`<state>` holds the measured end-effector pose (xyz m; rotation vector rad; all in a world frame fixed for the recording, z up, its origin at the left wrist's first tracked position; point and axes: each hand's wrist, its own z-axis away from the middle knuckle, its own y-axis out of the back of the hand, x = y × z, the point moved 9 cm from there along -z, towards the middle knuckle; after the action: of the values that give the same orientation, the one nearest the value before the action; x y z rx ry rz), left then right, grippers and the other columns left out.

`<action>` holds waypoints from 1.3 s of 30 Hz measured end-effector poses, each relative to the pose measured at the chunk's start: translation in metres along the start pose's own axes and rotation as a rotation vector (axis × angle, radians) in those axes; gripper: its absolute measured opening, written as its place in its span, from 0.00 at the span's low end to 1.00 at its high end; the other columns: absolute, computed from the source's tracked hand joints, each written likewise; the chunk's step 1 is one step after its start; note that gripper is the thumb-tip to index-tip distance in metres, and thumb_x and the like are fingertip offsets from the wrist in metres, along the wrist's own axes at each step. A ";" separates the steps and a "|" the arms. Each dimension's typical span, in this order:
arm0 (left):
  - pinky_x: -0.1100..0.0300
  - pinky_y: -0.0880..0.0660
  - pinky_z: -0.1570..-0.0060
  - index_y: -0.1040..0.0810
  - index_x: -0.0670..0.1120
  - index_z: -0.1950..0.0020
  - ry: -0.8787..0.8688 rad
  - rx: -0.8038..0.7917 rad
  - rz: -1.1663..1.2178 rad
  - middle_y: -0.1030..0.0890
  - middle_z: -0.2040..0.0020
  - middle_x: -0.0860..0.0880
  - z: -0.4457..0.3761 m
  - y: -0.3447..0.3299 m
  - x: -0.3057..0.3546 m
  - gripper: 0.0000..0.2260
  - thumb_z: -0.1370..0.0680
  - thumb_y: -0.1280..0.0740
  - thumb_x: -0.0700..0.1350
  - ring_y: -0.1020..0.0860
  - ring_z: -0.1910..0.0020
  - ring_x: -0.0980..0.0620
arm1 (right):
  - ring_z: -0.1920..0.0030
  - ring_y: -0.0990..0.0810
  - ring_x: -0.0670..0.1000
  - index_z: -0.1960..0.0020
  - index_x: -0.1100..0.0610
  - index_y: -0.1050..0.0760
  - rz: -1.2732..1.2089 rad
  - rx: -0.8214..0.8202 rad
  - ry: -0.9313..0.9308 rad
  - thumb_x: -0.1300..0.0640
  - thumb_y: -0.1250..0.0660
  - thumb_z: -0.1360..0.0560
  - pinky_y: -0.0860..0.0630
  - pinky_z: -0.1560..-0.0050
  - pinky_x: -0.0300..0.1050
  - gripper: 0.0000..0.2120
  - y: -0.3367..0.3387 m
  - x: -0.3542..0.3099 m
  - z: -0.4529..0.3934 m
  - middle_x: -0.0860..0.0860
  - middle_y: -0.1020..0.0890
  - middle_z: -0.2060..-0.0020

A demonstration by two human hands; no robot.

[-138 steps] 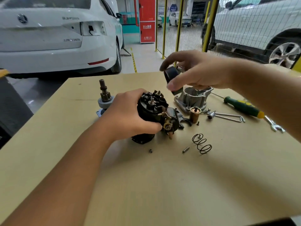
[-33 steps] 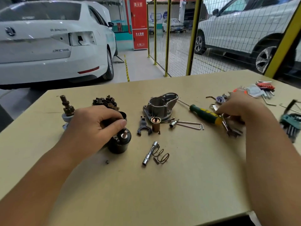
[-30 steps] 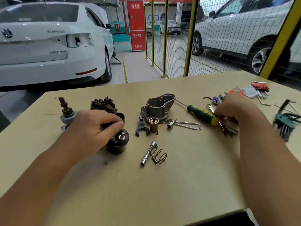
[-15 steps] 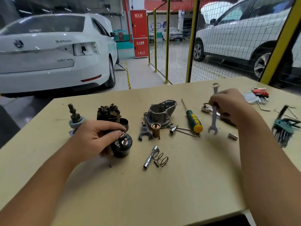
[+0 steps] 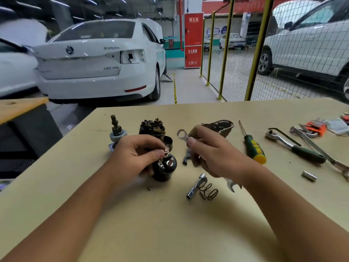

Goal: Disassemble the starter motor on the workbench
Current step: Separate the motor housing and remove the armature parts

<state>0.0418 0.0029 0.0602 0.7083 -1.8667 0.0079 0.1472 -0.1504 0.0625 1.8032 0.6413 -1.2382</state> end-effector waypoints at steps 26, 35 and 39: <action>0.51 0.22 0.70 0.16 0.55 0.48 0.019 -0.090 0.032 0.13 0.52 0.46 -0.003 -0.001 -0.003 0.08 0.26 0.25 0.46 0.20 0.72 0.47 | 0.78 0.28 0.42 0.58 0.51 0.16 0.255 0.004 -0.093 0.47 0.31 0.22 0.35 0.77 0.35 0.11 -0.011 0.005 -0.024 0.52 0.18 0.72; 0.62 0.25 0.73 0.12 0.54 0.49 0.028 0.009 -0.036 0.14 0.62 0.47 -0.002 -0.002 0.005 0.07 0.26 0.26 0.49 0.22 0.76 0.51 | 0.78 0.30 0.42 0.57 0.48 0.16 0.315 0.015 -0.033 0.45 0.32 0.21 0.34 0.77 0.34 0.11 -0.015 0.004 -0.021 0.49 0.19 0.73; 0.63 0.24 0.70 0.14 0.57 0.50 -0.040 -0.041 -0.087 0.14 0.60 0.50 0.000 -0.009 0.016 0.09 0.27 0.23 0.56 0.19 0.70 0.53 | 0.69 0.25 0.40 0.50 0.47 0.17 0.415 0.033 0.000 0.44 0.34 0.20 0.31 0.66 0.36 0.09 -0.022 0.002 -0.021 0.44 0.20 0.68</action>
<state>0.0419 -0.0118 0.0711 0.7654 -1.8673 -0.1002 0.1415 -0.1216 0.0565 1.8454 0.2268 -0.9707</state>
